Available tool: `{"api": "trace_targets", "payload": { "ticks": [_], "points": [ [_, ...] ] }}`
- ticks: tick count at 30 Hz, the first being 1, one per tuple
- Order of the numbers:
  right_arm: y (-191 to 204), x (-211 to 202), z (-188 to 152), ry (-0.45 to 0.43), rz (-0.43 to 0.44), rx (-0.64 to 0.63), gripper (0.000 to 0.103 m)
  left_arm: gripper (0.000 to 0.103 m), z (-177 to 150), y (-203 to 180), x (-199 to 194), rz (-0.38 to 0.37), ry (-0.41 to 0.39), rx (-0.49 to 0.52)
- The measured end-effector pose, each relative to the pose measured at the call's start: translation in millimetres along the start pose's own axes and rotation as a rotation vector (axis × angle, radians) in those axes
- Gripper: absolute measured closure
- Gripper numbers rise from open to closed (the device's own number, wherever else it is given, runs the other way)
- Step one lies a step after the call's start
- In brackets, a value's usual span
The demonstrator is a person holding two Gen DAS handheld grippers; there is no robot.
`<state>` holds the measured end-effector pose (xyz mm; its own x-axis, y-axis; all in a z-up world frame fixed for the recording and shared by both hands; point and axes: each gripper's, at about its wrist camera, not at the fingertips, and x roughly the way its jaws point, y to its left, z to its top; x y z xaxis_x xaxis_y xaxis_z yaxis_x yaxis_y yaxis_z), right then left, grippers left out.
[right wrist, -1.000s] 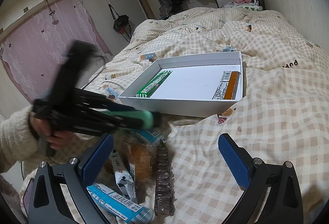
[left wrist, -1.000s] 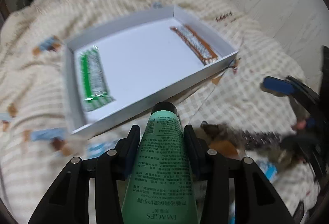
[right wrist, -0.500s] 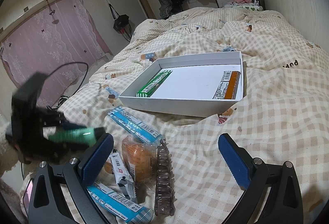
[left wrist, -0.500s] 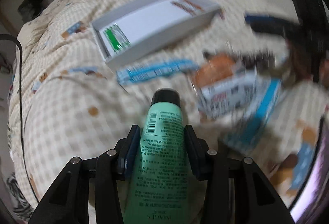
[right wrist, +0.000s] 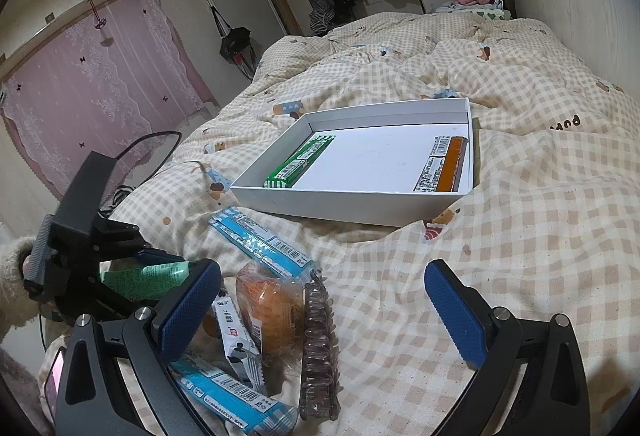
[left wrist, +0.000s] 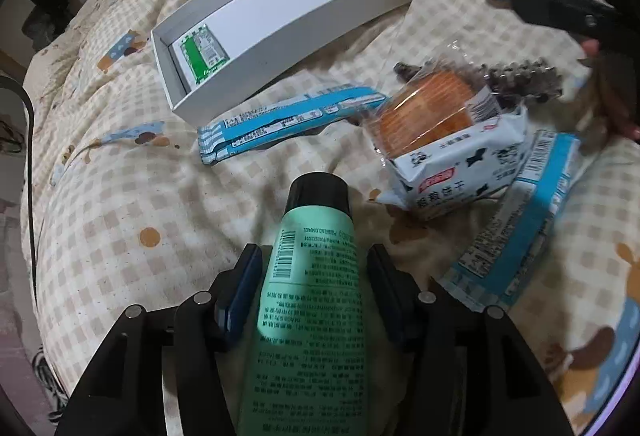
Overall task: Organize objects
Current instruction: 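Raise the mint-green tube in the left gripper toward the box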
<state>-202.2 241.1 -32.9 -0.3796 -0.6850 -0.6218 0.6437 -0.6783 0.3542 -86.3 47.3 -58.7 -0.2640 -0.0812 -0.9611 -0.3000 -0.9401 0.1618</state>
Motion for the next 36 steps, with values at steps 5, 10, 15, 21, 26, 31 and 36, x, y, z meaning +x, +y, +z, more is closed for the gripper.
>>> {"api": "trace_targets", "payload": {
  "ticks": [5, 10, 15, 21, 26, 31, 36],
  "points": [
    [-0.6, 0.4, 0.2, -0.002, 0.001, 0.0, 0.001, 0.056, 0.1, 0.9, -2.4, 0.023, -0.028, -0.028],
    [-0.6, 0.5, 0.1, -0.001, 0.0, -0.001, 0.001, 0.056, -6.3, -4.0, -36.6, 0.049, -0.213, -0.023],
    [-0.8, 0.6, 0.0, -0.002, 0.0, 0.0, 0.001, 0.056, -2.9, 18.8, -52.2, -0.015, -0.305, -0.147],
    [-1.9, 2.1, 0.5, 0.002, 0.001, 0.003, 0.001, 0.056, 2.0, 34.4, -54.0, -0.124, -0.416, -0.339],
    [-1.4, 2.7, 0.9, 0.005, -0.001, 0.003, 0.001, 0.056, -3.7, 38.6, -50.4, -0.159, -0.498, -0.391],
    [-2.1, 3.7, 0.4, 0.011, -0.002, 0.006, 0.001, 0.056, -15.8, 49.8, -46.8, -0.22, -0.519, -0.471],
    [-2.1, 5.1, 0.6, 0.018, -0.011, 0.006, 0.001, 0.056, -12.4, 40.3, -47.4, -0.241, -0.523, -0.418]
  ]
}}
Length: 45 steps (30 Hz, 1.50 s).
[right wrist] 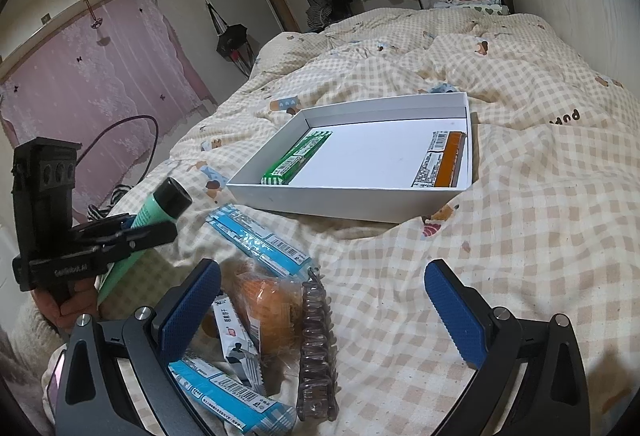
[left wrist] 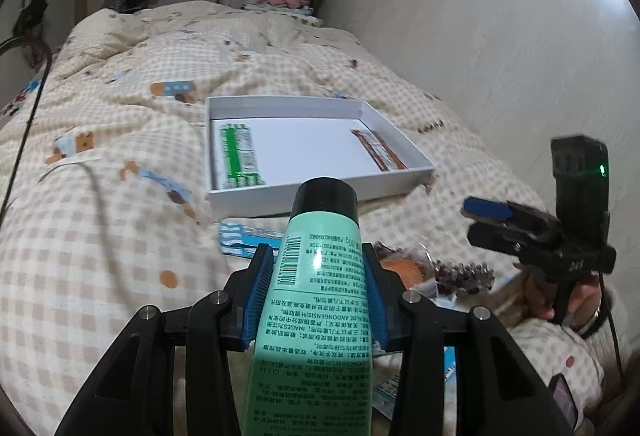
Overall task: Organize objects
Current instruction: 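Raise the mint-green tube in the left gripper toward the box, then reach the right gripper into the pile while the left holds the mint-green tube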
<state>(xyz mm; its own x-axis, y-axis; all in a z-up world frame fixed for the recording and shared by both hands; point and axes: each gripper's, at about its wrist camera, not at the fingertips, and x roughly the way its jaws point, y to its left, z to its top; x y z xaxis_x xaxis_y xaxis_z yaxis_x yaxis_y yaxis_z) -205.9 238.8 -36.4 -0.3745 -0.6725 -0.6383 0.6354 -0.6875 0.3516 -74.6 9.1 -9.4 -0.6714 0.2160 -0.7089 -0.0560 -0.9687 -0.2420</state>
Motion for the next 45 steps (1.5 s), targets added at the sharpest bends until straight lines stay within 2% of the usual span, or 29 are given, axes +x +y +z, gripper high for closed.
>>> {"api": "trace_targets", "payload": {
  "ticks": [4, 13, 27, 36, 42, 44, 45],
  "points": [
    [0.1, 3.1, 0.5, 0.014, -0.01, -0.001, 0.001, 0.056, -2.3, -2.7, 4.5, 0.006, 0.015, 0.017],
    [0.6, 7.1, 0.5, 0.037, -0.032, -0.004, 0.001, 0.056, -3.7, 10.0, 2.9, -0.031, 0.009, -0.038],
    [3.6, 9.0, 0.3, 0.049, -0.051, -0.017, 0.001, 0.056, -5.2, 13.8, 3.9, -0.044, 0.013, -0.052],
    [12.8, -7.9, 9.7, 0.034, -0.038, -0.05, 0.001, 0.056, -5.6, 15.1, 4.7, -0.047, 0.019, -0.058],
    [23.1, -22.5, 14.1, 0.081, -0.007, -0.091, 0.001, 0.056, -5.7, 14.9, 4.3, -0.051, 0.018, -0.058],
    [21.3, -23.3, 11.6, 0.103, 0.019, -0.077, 0.004, 0.056, -5.5, 14.1, 4.5, -0.05, 0.019, -0.055],
    [21.1, -23.6, 9.9, 0.112, 0.035, -0.073, 0.019, 0.056, -5.7, 13.7, 4.6, -0.051, 0.019, -0.053]
  ]
}}
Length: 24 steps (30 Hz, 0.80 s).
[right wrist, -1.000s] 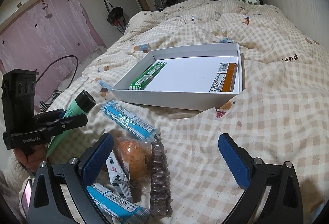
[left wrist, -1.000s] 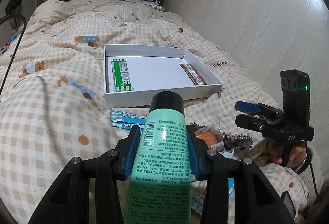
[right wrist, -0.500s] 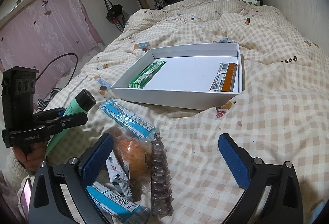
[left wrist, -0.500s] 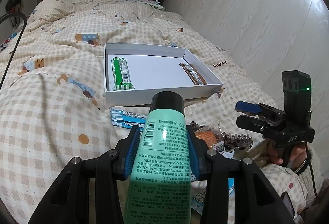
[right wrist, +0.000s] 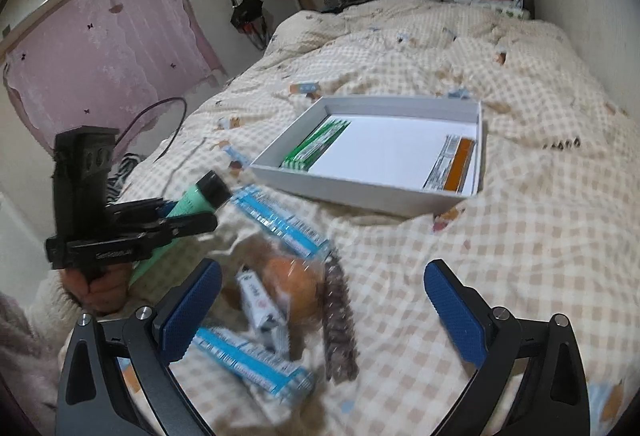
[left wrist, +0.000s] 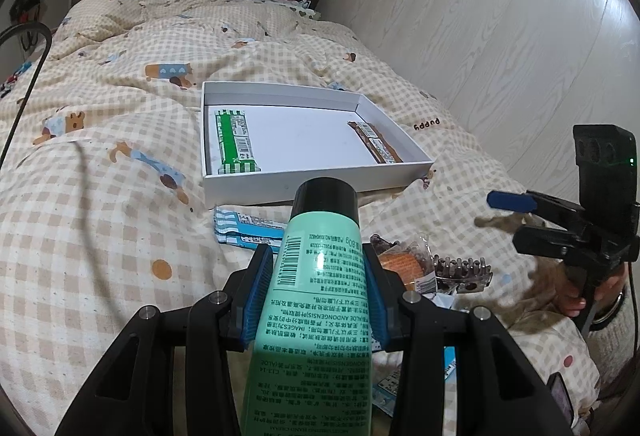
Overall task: Organize objects
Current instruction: 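Reach the right gripper into the pile while the left holds the mint-green tube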
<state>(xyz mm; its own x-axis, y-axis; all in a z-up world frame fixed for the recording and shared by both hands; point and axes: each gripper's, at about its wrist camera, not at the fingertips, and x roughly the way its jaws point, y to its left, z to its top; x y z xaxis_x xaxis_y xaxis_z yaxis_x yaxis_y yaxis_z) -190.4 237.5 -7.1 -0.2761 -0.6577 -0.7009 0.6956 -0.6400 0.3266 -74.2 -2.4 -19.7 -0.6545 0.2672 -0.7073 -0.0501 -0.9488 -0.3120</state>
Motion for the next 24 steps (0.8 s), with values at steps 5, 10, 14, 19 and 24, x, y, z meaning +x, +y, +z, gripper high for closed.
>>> {"api": "trace_targets", "payload": {
  "ticks": [5, 10, 14, 19, 24],
  "points": [
    [0.1, 1.7, -4.7, 0.038, 0.033, 0.006, 0.067, 0.056, 0.2, -0.5, -0.3, 0.0, 0.0, -0.001],
    [9.0, 4.8, -3.7, 0.062, 0.098, -0.023, 0.068, 0.056, 0.3, -0.2, -0.4, 0.0, -0.001, 0.001],
    [22.1, 25.5, -9.4, 0.212, 0.114, -0.089, 0.067, 0.056, 0.4, -0.2, -0.8, -0.001, -0.002, 0.0],
    [27.3, 40.7, -19.1, 0.27, 0.14, -0.096, 0.067, 0.056, 0.3, 0.0, -0.9, -0.001, -0.003, 0.001],
    [21.2, 47.6, -17.1, 0.282, 0.101, -0.094, 0.067, 0.056, 0.3, 0.3, -1.0, -0.001, -0.002, 0.0]
  ]
}}
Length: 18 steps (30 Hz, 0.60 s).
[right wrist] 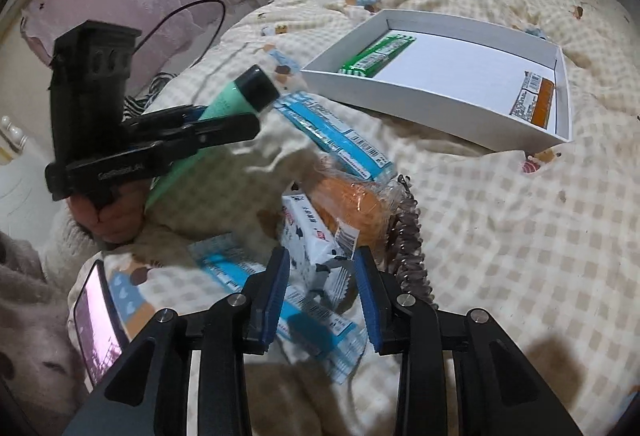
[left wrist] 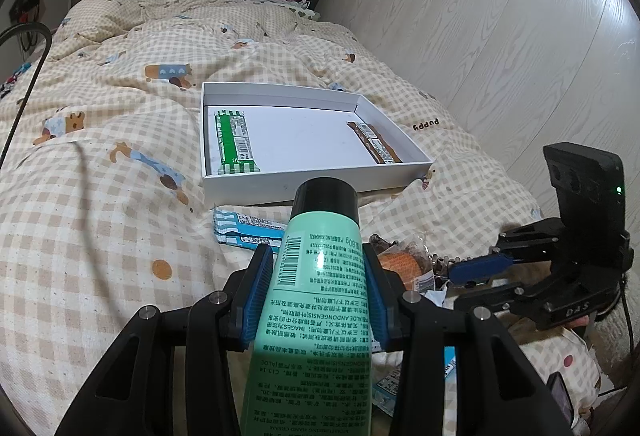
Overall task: Organize objects
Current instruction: 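Reach the right gripper into the pile while the left holds the mint-green tube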
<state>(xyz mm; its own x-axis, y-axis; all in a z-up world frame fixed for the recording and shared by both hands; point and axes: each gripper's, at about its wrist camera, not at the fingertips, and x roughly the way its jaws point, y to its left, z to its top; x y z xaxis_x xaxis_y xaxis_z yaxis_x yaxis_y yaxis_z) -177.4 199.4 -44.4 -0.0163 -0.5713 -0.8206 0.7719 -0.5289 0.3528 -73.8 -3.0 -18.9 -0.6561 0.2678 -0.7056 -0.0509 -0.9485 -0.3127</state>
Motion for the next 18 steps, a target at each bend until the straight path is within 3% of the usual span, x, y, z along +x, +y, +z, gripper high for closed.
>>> {"api": "trace_targets", "payload": {
  "ticks": [4, 9, 10, 12, 14, 18],
  "points": [
    [-3.7, 9.7, 1.8, 0.037, -0.053, -0.003, 0.067, 0.056, 0.0, 0.3, 0.1, 0.0, 0.001, 0.0],
    [3.1, 12.8, -1.8, 0.043, -0.035, -0.033, 0.068, 0.056, -0.1, 0.5, 0.2, 0.001, 0.001, 0.0],
    [6.1, 11.4, -2.0, 0.036, -0.032, -0.046, 0.078, 0.056, -0.2, 0.5, 0.0, 0.001, 0.001, 0.0],
    [8.8, 8.1, -1.5, 0.019, -0.033, -0.054, 0.08, 0.056, 0.0, 0.4, -0.1, 0.0, 0.0, 0.0],
    [8.1, 0.4, 0.3, -0.01, -0.03, -0.042, 0.098, 0.056, -0.3, 1.3, 0.4, 0.001, -0.002, -0.001],
    [-0.4, -21.6, 5.3, -0.089, 0.032, 0.028, 0.102, 0.056, -0.8, 1.6, 0.3, 0.002, -0.001, -0.001]
  ]
}}
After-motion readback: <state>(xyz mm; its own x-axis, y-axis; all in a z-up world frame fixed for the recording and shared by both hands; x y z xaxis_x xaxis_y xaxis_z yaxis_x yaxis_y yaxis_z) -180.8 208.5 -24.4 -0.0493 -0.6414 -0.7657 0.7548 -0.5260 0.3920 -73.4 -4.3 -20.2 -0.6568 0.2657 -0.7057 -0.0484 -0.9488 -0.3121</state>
